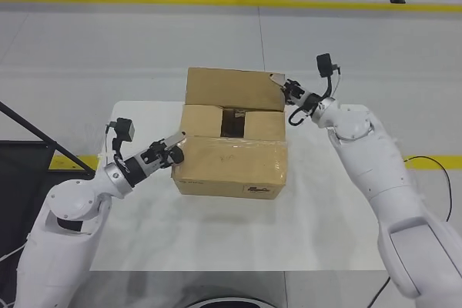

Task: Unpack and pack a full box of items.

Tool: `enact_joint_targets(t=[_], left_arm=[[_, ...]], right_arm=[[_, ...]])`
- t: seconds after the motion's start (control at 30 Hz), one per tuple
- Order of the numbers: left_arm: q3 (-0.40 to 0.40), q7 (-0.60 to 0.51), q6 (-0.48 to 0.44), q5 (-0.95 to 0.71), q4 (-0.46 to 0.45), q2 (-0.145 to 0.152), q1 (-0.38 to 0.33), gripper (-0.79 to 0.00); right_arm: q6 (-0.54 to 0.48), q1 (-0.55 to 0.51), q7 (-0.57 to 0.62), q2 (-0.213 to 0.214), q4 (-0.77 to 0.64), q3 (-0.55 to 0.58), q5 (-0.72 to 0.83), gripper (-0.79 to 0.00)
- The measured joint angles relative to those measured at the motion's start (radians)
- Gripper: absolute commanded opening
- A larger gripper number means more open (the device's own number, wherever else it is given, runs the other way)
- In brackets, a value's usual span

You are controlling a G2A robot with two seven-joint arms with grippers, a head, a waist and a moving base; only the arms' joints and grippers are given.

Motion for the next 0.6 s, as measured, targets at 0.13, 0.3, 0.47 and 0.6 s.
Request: enact_joint_targets(t=[0.13,0.3,0.47,0.6], left_arm=[[0.014,0.016,0.002,0.01,0.002,0.0,-0.005,0.0],[0.03,0.026,0.008,0.026,0.004,0.0,-0.014,0.0],[0.046,0.037,0.012,0.04,0.006,0.0,-0.023,0.0],[0.059,0.046,0.018,0.056,0.006,0.0,-0.03,0.0]], right_arm=[[-0.098,0.011,0.095,-0.002,0.048,0.04,0.096,0.0],[-0.2,0.013,0.267,0.011,0.079,0.101,0.224,0.0],[-0.237,0.003,0.456,0.032,0.07,0.151,0.317,0.0],[-0.23,-0.006,0.586,0.054,0.041,0.175,0.33,0.0]])
